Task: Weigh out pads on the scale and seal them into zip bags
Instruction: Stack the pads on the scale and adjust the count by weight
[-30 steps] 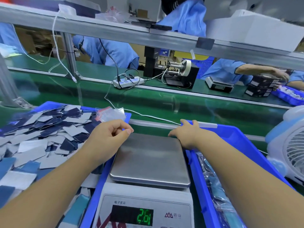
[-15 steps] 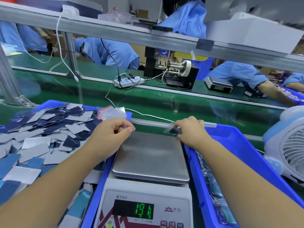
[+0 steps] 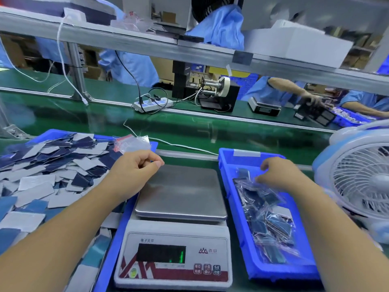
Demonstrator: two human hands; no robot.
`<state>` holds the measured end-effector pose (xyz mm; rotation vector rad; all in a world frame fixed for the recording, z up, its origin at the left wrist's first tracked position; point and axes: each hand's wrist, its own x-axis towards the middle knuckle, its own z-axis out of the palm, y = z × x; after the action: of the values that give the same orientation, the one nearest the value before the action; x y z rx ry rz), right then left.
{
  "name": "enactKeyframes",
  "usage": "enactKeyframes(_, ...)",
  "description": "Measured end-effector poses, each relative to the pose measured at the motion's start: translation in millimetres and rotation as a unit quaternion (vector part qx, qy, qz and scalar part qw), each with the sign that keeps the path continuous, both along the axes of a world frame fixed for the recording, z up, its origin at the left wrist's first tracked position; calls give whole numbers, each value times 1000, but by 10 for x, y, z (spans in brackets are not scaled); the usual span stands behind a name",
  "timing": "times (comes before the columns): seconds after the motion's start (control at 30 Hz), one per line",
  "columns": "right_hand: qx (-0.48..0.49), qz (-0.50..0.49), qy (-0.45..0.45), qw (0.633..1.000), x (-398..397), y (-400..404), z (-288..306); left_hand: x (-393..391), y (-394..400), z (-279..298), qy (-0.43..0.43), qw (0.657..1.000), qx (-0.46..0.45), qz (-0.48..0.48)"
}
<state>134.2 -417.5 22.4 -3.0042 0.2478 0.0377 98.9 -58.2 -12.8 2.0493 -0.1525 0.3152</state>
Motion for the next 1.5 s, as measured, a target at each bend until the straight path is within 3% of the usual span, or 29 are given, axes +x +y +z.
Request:
enactKeyframes(0.17, 26, 50, -80, 995, -69, 380, 8, -14, 55, 147, 19, 998, -51, 22)
enactKeyframes(0.37, 82, 195, -157, 965, -328, 1371, 137, -39, 440, 471, 45, 998, -32, 6)
enactKeyframes(0.47, 121, 299, -156, 934, -487, 1839, 134, -34, 757, 420, 36, 998, 25, 55)
enactKeyframes(0.6, 102, 393, -108, 907, -535, 2289, 53, -114, 997, 163, 3, 995, 13, 96)
enactKeyframes(0.83, 1, 454, -37, 890, -455, 2975, -26, -97, 1029, 80, -9, 996, -8, 90)
enactKeyframes(1.0, -33, 458, 120, 880, -428, 3174, -126, -88, 1043, 80, -31, 997, 3, 78)
enactKeyframes(1.5, -26, 445, 27, 895, -261, 3193, -135, -123, 999, 124, -16, 997, -55, 50)
